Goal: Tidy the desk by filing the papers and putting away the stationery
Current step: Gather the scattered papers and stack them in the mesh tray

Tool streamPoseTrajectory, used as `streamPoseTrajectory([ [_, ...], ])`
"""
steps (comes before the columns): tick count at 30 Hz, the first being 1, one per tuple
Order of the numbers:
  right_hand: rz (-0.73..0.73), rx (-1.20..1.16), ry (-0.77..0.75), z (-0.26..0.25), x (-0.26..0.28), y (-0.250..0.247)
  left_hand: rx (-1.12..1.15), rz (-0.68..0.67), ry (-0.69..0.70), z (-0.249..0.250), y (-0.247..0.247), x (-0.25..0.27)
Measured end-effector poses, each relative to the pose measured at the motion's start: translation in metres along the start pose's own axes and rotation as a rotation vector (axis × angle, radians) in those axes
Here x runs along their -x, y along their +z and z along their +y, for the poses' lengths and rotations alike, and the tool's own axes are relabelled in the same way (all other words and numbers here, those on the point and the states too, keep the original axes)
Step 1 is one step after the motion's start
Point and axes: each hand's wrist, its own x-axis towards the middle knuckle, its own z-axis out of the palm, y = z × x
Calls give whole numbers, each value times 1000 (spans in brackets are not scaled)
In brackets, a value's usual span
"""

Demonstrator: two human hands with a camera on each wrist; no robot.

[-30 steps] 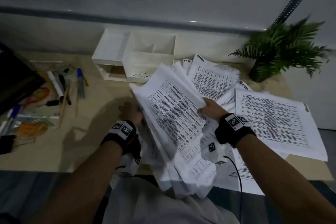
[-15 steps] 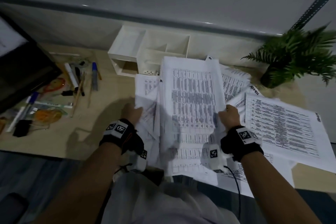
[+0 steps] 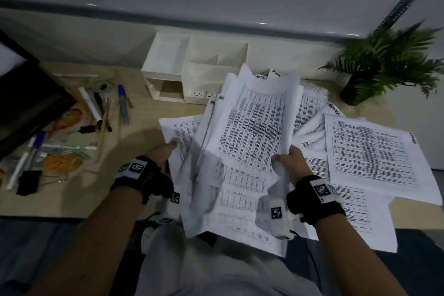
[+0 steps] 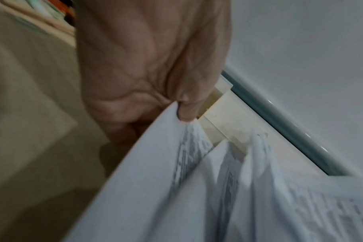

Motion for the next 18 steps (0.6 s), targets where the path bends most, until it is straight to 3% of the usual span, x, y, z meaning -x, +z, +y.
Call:
streamPoseTrajectory([
  [2, -53, 5, -39, -3, 11, 1, 14, 66, 44, 7, -18, -16],
  [4, -120, 20, -33, -4, 19, 11, -79, 37, 30, 16, -25, 2],
  [7, -148, -22, -5, -16, 29, 49, -145, -208, -24, 22, -22, 31],
  [8, -161, -31, -7, -21, 31, 65, -216, -267, 38, 22, -19, 40],
  [13, -188, -70, -49, -56, 52, 118, -452, -298, 328, 30, -39, 30],
  [15, -91, -98, -169, -75, 64, 120, -523, -293, 389, 54, -60, 43],
  [18, 77, -252, -425, -120, 79, 112, -491, -225, 639, 117, -81, 109],
])
